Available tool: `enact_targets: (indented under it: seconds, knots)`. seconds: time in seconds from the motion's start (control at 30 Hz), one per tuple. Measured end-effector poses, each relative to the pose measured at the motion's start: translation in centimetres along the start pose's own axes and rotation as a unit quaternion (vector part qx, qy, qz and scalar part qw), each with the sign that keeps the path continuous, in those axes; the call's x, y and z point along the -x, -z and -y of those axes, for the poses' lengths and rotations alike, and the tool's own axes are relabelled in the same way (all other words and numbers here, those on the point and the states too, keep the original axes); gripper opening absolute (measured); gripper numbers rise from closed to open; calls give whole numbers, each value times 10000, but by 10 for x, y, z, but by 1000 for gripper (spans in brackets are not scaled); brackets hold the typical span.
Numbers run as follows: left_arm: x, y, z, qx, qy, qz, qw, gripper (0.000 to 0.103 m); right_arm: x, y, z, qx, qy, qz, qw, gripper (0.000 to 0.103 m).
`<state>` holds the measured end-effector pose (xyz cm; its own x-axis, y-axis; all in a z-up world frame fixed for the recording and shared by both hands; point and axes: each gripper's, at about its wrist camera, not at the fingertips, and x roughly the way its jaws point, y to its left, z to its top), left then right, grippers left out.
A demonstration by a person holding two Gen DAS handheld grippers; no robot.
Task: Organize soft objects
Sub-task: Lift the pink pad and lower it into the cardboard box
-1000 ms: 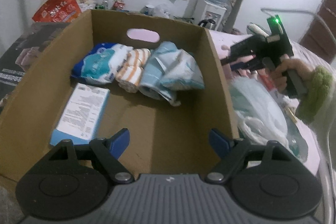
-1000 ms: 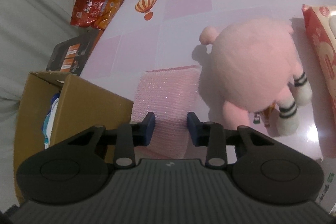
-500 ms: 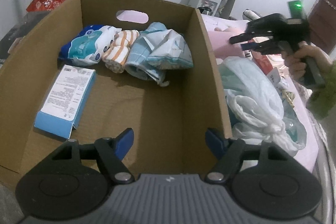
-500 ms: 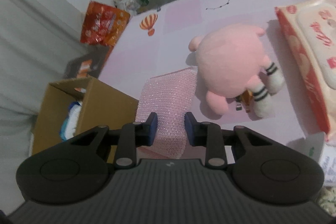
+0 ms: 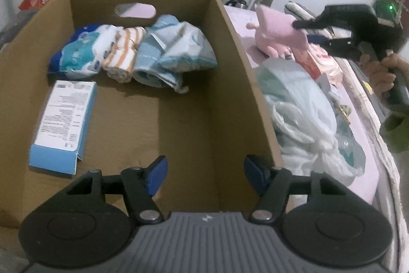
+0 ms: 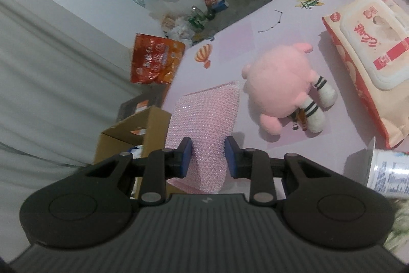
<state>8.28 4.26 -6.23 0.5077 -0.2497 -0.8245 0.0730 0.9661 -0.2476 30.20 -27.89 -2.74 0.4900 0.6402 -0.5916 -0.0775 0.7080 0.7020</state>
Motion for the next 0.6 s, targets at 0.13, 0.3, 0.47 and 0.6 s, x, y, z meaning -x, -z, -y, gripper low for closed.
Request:
enact_targets:
  seconds: [0.13,0.3,0.47,0.6]
  knots:
    - [2,4,0,-68,5,74,9999,70,9,7,-12,19,-247,51,9997,27]
    - [22,4,-4,-107,158,429,9989,77,16,17,-38,4,-705,49,9975,27]
    - [56,8,-17,-87,-72,919,9957,79,2,36,-90,319,-1162,-293,9923,27]
    - [82,16,-38,94,-309,1238,9918,79,-43,61,-139,566,-1233,-1017,9855,27]
